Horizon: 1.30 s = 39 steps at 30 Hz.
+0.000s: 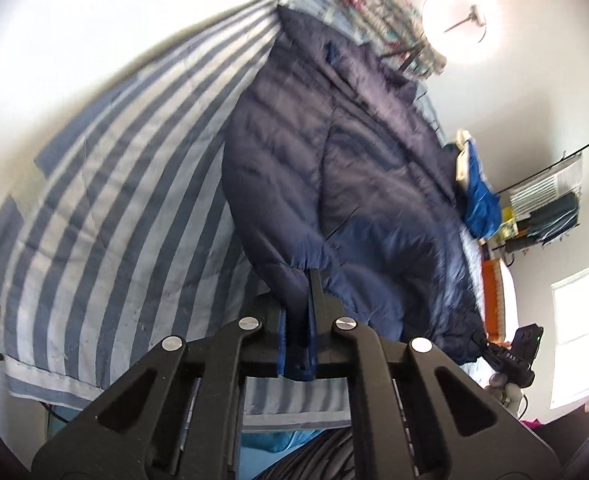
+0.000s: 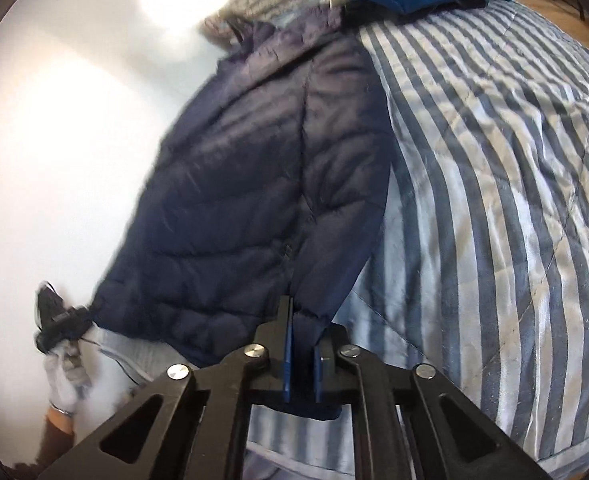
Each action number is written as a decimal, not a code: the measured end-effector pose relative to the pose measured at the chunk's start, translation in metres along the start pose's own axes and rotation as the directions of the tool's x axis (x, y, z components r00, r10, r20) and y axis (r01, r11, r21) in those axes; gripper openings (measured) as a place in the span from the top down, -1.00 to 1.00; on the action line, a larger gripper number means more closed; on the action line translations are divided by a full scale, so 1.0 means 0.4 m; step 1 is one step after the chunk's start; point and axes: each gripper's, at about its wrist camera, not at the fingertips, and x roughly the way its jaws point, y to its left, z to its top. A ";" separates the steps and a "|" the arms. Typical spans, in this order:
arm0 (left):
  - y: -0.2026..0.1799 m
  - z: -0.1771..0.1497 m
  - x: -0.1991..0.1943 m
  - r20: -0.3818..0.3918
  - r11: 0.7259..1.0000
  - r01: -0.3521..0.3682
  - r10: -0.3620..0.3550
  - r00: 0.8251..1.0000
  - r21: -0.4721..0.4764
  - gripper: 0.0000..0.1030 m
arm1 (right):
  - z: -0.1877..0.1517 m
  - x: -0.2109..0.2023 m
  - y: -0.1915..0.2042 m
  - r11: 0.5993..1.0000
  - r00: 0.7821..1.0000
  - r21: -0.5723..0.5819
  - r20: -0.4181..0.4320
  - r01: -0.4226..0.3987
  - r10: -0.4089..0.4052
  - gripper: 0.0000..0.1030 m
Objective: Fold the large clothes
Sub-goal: 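Grasp the jacket hem with the left gripper while the right gripper grasps the hem too, then lift the hem with both grippers and carry it toward the collar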
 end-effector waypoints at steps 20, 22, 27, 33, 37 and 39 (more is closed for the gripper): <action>-0.263 0.335 -0.185 0.269 0.990 0.057 -0.090 0.959 0.128 0.93 | 0.318 -0.226 0.261 0.984 0.958 -0.171 0.286 0.040 0.011 0.98; -0.297 0.377 -0.189 0.289 0.988 0.051 -0.091 0.953 0.143 0.93 | 0.362 -0.227 0.283 0.981 0.953 -0.188 0.303 0.053 0.006 0.98; -0.370 0.487 -0.168 0.335 0.987 0.042 -0.093 0.937 0.156 0.93 | 0.458 -0.221 0.318 0.977 0.939 -0.200 0.343 0.078 -0.005 0.98; -0.423 0.612 -0.092 0.358 0.986 -0.003 -0.059 0.932 0.168 0.93 | 0.595 -0.166 0.326 0.974 0.930 -0.190 0.365 0.123 -0.046 0.98; -0.438 0.696 -0.017 0.368 0.986 -0.038 -0.025 0.930 0.162 0.94 | 0.693 -0.103 0.329 0.968 0.923 -0.188 0.376 0.165 -0.085 0.98; -0.438 0.736 0.036 0.368 0.986 -0.065 0.004 0.930 0.154 0.94 | 0.738 -0.056 0.329 0.964 0.920 -0.184 0.375 0.192 -0.111 0.98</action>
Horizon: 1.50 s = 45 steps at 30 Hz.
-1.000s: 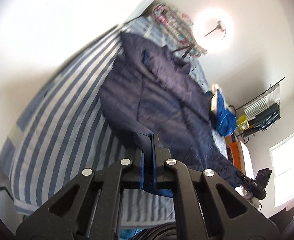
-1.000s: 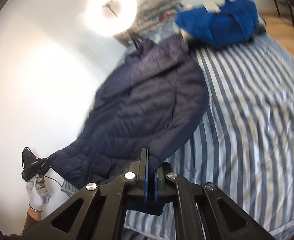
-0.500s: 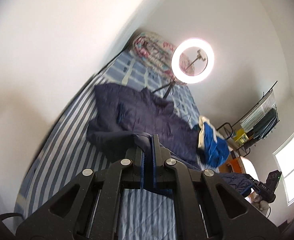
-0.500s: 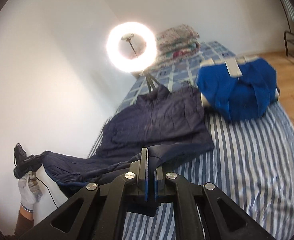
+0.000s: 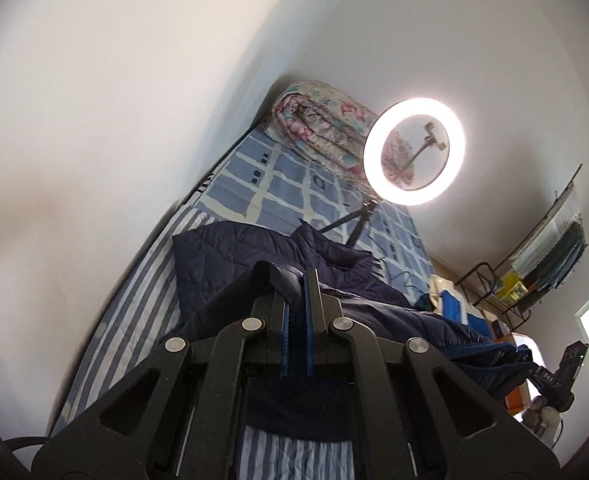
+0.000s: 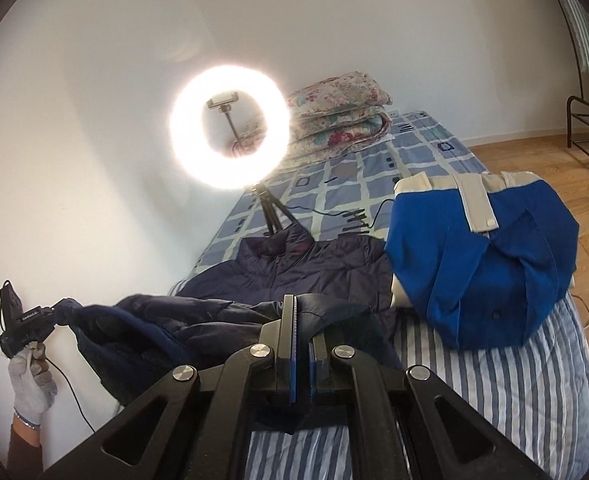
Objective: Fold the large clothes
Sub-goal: 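Lift the hem with both grippers and carry it toward the collar, then lay the hem over the collar and open both grippers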
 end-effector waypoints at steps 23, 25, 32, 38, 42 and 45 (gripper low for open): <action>0.094 -0.101 0.624 -0.185 0.947 -0.280 0.306 0.934 0.154 0.94 | -0.056 0.575 -0.108 0.938 0.927 -0.174 -0.179 0.299 -0.329 0.99; 0.098 -0.108 0.642 -0.189 0.946 -0.283 0.310 0.932 0.156 0.94 | -0.061 0.587 -0.117 0.937 0.925 -0.175 -0.181 0.303 -0.333 0.99; 0.094 -0.109 0.651 -0.222 0.957 -0.246 0.276 0.935 0.152 0.52 | -0.057 0.596 -0.106 0.945 0.934 -0.185 -0.192 0.268 -0.302 0.83; 0.066 -0.062 0.568 -0.181 0.967 -0.182 0.214 0.960 0.178 -0.18 | -0.032 0.497 -0.114 0.984 0.976 -0.113 -0.150 0.140 -0.157 0.08; 0.080 -0.027 0.480 -0.120 0.962 -0.180 0.207 0.971 0.205 -0.23 | -0.038 0.405 -0.128 0.978 0.983 -0.145 -0.082 0.149 -0.162 -0.24; 0.125 -0.032 0.459 -0.145 0.954 -0.191 0.228 0.963 0.229 -0.27 | -0.061 0.382 -0.158 0.971 0.975 -0.157 -0.103 0.180 -0.197 -0.24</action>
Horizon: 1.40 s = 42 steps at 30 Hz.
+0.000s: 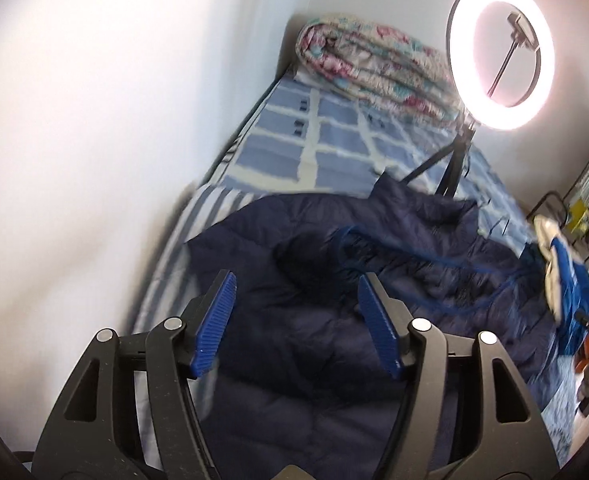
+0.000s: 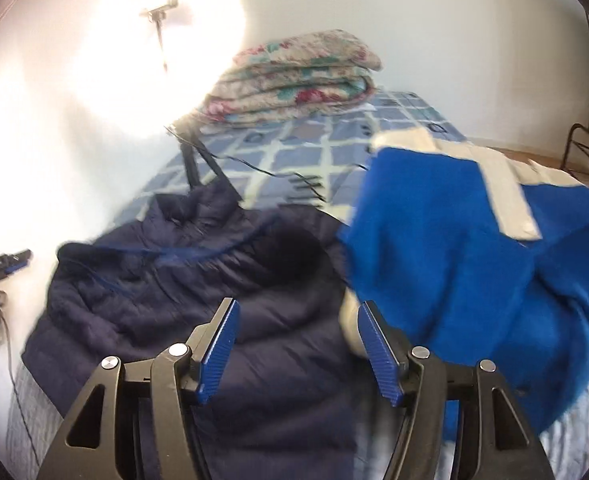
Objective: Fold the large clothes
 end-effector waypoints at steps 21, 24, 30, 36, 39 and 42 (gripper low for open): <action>0.003 -0.138 0.113 -0.104 0.988 -0.122 0.132 0.986 0.098 0.96 | -0.116 0.071 0.045 0.991 0.990 -0.128 -0.134 0.030 -0.047 1.00; -0.002 -0.108 0.107 -0.065 0.983 -0.156 0.163 0.985 0.094 0.97 | -0.097 0.060 0.045 0.989 0.991 -0.122 -0.093 0.089 -0.101 1.00; -0.015 -0.068 0.179 -0.064 0.966 -0.234 0.242 0.968 0.110 0.97 | -0.073 0.116 0.065 0.965 0.973 -0.162 -0.074 0.205 -0.219 1.00; -0.016 -0.085 0.230 -0.098 0.957 -0.266 0.277 0.956 0.115 0.84 | -0.092 0.141 0.054 0.974 0.972 -0.120 -0.114 0.190 -0.203 0.63; 0.020 -0.093 0.175 -0.099 0.978 -0.199 0.204 0.974 0.060 -0.34 | -0.119 0.089 0.021 0.989 0.985 -0.050 -0.096 0.142 -0.146 0.05; 0.068 -0.124 0.106 -0.079 0.993 -0.113 0.112 0.991 -0.014 -0.46 | -0.180 0.025 -0.046 0.995 0.995 0.085 -0.098 0.046 -0.037 -0.44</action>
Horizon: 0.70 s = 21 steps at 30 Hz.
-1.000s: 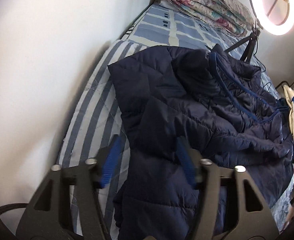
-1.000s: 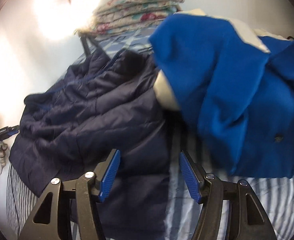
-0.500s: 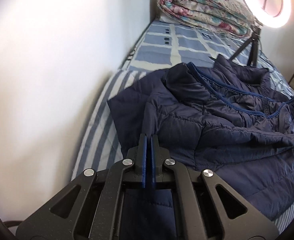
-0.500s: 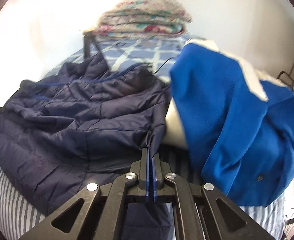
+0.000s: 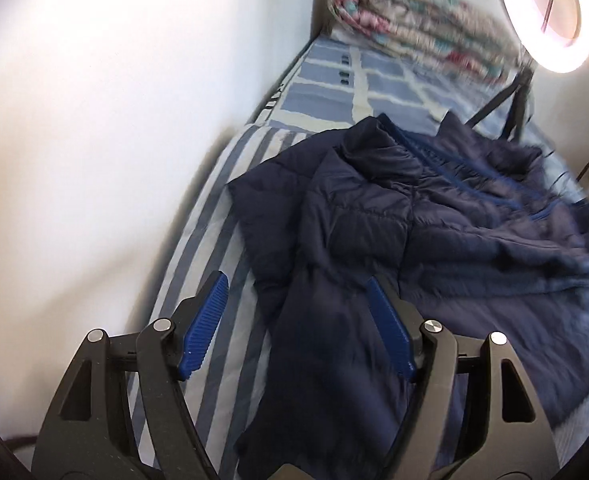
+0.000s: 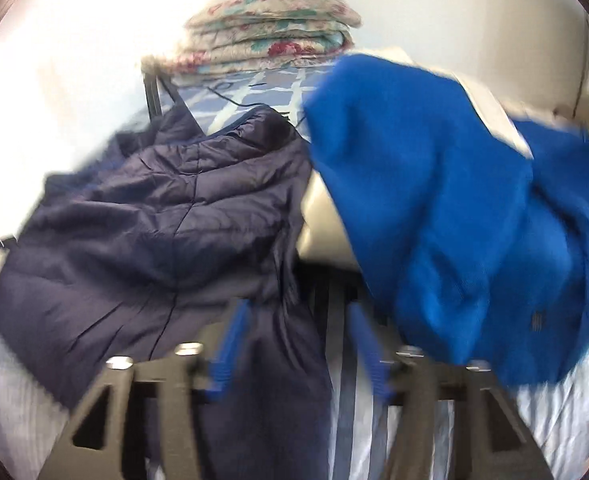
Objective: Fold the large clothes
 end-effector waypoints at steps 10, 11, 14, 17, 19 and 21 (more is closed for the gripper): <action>0.120 -0.096 0.015 -0.141 0.935 0.242 -0.284 0.948 -0.259 -0.51 | -0.126 0.031 -0.103 0.934 0.965 0.259 -0.016 -0.248 0.261 -0.51; 0.122 -0.095 0.023 -0.146 0.930 0.245 -0.292 0.945 -0.273 -0.51 | -0.129 0.037 -0.098 0.931 0.963 0.261 -0.014 -0.256 0.269 -0.52; 0.125 -0.099 0.051 -0.145 0.912 0.267 -0.324 0.935 -0.311 -0.52 | -0.128 0.051 -0.089 0.926 0.958 0.258 0.003 -0.277 0.286 -0.53; 0.116 -0.096 0.063 -0.138 0.916 0.265 -0.317 0.938 -0.300 -0.51 | -0.120 0.067 -0.075 0.923 0.956 0.258 0.014 -0.286 0.292 -0.53; 0.105 -0.090 0.071 -0.139 0.921 0.256 -0.306 0.942 -0.294 -0.49 | -0.116 0.082 -0.059 0.919 0.954 0.259 0.023 -0.296 0.300 -0.51; 0.089 -0.085 0.081 -0.141 0.927 0.248 -0.296 0.945 -0.280 -0.10 | -0.114 0.100 -0.037 0.918 0.952 0.259 0.026 -0.301 0.305 -0.27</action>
